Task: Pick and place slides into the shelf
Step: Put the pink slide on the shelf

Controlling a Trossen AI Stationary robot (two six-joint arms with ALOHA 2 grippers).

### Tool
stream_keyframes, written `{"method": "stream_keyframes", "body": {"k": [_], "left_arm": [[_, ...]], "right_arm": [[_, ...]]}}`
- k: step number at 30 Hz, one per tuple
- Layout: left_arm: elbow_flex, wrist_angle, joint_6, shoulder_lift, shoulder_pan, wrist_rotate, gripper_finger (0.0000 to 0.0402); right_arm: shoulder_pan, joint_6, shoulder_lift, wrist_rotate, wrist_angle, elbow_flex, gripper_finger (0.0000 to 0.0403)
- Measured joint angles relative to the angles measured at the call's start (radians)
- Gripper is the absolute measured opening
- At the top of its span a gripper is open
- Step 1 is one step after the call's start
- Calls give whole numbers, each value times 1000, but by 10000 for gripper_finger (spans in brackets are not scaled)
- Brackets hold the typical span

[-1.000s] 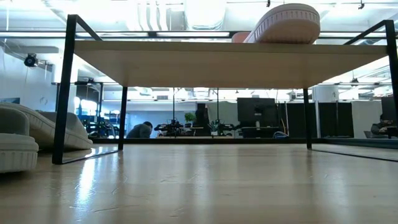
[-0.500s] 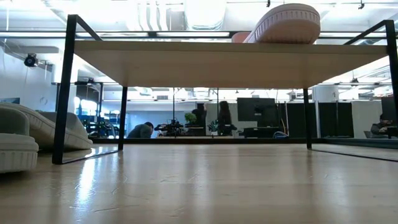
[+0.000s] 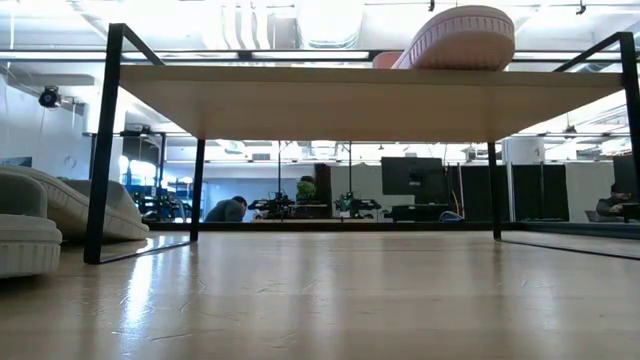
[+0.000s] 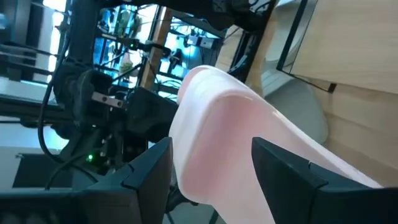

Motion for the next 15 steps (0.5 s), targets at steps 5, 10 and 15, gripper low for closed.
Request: {"method": "stream_keyframes", "body": {"k": [5, 10, 15], "left_arm": [[0, 2, 2, 0, 2, 0, 19], [-4, 32, 74, 1, 27, 1, 19], [-4, 81, 105, 1, 54, 12, 19]], "right_arm": [[-11, -8, 0, -7, 8, 0, 210], [-25, -11, 0, -47, 41, -13, 210], [-49, -45, 2, -78, 109, -37, 210]]}}
